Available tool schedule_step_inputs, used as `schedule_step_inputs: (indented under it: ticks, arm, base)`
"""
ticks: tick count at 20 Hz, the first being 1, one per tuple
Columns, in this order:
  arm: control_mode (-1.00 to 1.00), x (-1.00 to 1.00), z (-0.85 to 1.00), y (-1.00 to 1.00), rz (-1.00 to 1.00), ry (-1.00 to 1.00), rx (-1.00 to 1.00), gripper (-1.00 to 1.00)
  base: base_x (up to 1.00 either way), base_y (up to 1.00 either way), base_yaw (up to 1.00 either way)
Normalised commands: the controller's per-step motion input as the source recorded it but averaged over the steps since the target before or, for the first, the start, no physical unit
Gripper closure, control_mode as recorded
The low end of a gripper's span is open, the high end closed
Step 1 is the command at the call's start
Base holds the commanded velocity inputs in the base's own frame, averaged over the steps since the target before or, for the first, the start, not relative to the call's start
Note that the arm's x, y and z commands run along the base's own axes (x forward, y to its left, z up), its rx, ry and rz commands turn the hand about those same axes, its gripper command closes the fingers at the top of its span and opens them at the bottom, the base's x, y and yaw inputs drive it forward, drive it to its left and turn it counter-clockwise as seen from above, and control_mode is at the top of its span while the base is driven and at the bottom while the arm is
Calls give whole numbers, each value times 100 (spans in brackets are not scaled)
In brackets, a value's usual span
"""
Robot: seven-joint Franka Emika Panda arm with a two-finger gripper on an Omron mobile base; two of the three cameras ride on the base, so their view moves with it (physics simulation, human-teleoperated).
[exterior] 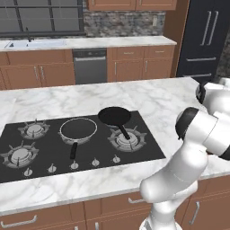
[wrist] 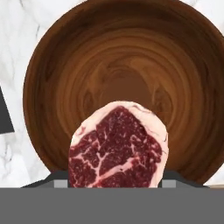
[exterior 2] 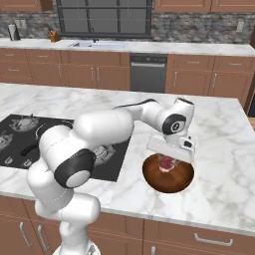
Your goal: Place one of the steaks on the plate and the other in the bowl. Then place the bowl in the fridge.
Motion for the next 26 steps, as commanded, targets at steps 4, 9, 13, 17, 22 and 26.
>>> schedule_step_inputs:
  ticks: [4, 9, 13, 17, 22, 26]
  arm:
    - [-100, -3, -38, 1, 0, -4, 0, 100]
    - [-100, -12, -29, 0, 0, -4, 0, 100]
    - [-100, -6, -50, 1, 0, 0, 0, 100]
    - [-100, 0, -41, 1, 0, 0, 0, 100]
    - [-100, 0, -12, 0, 0, 0, 0, 100]
    - [-100, 0, 0, 14, 0, 0, 0, -100]
  base:
    - [0, 0, 0]
    - [0, 0, 0]
    - [0, 0, 0]
    - [0, 0, 0]
    - [0, 0, 0]
    - [0, 0, 0]
